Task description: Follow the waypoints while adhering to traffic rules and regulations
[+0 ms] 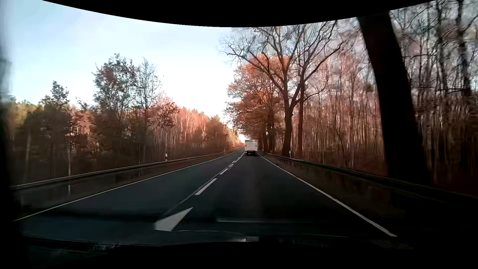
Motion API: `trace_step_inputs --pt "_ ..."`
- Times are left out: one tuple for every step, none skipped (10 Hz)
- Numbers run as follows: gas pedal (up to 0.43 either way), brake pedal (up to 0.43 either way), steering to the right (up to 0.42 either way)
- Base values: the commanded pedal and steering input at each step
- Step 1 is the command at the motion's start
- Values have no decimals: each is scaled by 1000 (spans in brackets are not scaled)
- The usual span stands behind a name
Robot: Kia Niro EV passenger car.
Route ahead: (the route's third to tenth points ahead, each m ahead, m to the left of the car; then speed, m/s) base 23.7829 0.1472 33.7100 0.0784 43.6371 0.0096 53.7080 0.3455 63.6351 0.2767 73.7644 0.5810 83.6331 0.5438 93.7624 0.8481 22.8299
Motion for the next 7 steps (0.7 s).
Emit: trace_step_inputs --pt "157 0 0" --pt "177 0 -1" --pt "177 0 -3" --pt "177 0 -3" --pt "177 0 -3" --pt "177 0 -3" --pt "177 0 -3"
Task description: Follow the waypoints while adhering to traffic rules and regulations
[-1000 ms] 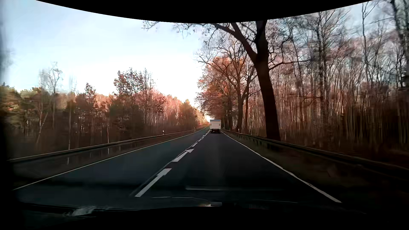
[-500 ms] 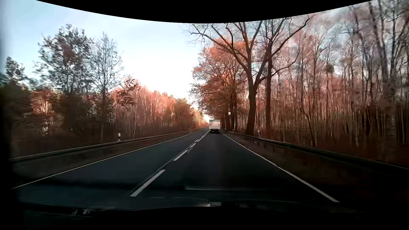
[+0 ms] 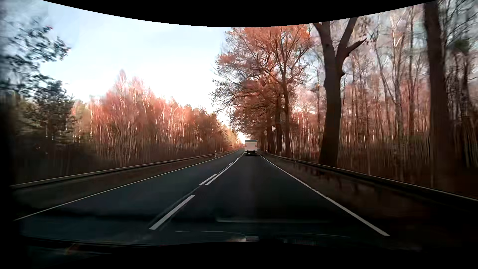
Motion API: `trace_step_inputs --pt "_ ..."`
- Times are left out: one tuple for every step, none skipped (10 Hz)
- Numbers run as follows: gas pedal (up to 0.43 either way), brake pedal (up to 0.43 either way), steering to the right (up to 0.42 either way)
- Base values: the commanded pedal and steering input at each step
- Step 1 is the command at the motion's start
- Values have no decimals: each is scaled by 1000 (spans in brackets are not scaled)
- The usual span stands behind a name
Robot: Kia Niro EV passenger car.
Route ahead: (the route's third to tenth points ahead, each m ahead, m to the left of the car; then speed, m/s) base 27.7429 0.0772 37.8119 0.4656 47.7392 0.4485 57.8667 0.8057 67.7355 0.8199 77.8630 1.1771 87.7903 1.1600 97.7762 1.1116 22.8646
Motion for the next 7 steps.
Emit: trace_step_inputs --pt "177 0 -3" --pt "177 0 -3" --pt "177 0 -3" --pt "177 0 -3" --pt "177 0 -3" --pt "189 0 -2" --pt "189 0 -2"
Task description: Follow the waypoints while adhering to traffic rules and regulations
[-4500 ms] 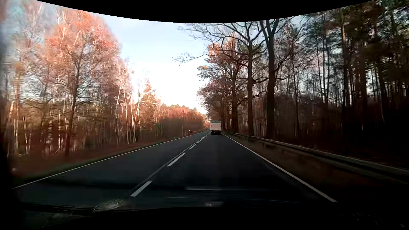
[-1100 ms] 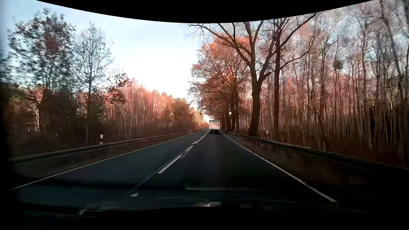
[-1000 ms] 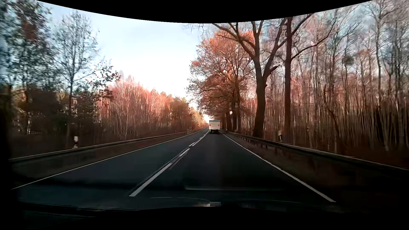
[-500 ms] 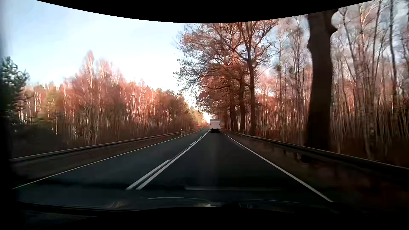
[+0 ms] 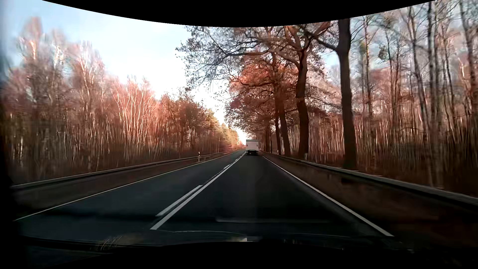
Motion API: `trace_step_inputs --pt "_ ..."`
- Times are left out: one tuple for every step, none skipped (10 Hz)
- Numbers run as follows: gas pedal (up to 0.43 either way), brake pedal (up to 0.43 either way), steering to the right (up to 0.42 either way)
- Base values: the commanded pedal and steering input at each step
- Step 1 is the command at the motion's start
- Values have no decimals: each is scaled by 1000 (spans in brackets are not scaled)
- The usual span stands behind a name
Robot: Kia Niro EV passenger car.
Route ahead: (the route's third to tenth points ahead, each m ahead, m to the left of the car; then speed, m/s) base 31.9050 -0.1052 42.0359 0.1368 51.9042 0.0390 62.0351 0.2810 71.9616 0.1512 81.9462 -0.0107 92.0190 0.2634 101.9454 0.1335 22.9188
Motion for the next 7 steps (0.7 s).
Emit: trace_step_inputs --pt "197 0 -2" --pt "197 0 -1" --pt "209 0 -2" --pt "209 0 -2" --pt "209 0 -1" --pt "209 0 -2" --pt "209 0 -1"
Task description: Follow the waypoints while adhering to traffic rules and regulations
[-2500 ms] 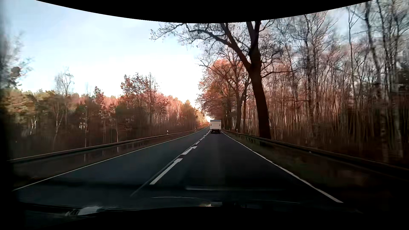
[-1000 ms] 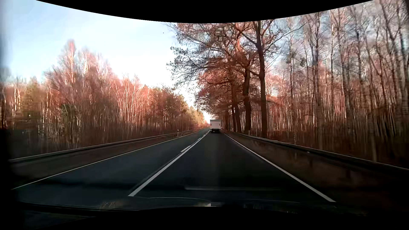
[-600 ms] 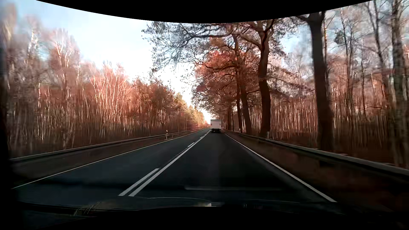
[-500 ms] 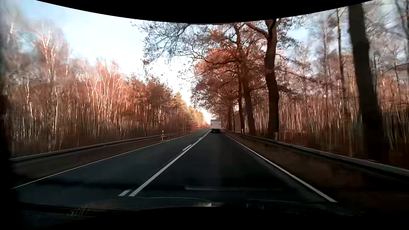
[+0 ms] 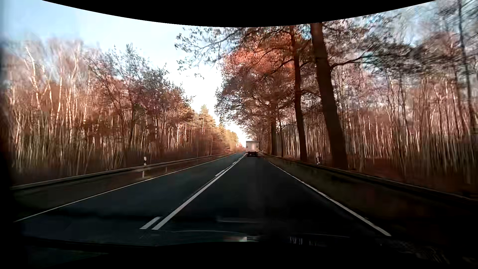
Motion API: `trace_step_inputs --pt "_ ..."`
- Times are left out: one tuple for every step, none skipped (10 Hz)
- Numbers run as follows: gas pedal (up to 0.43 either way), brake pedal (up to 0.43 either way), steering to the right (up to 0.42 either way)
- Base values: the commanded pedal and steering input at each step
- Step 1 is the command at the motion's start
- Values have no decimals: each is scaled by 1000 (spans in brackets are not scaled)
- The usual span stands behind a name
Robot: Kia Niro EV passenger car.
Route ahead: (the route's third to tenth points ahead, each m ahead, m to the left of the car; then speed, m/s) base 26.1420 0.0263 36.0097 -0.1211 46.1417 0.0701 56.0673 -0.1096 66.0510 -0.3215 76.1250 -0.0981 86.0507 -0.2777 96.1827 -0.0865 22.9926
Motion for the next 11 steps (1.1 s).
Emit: trace_step_inputs --pt "197 0 -1" --pt "189 0 -2" --pt "189 0 -1" --pt "189 0 -1" --pt "189 0 -1" --pt "177 0 -2" --pt "177 0 -1" --pt "177 0 -2" --pt "177 0 -1" --pt "177 0 -2" --pt "177 0 -1"
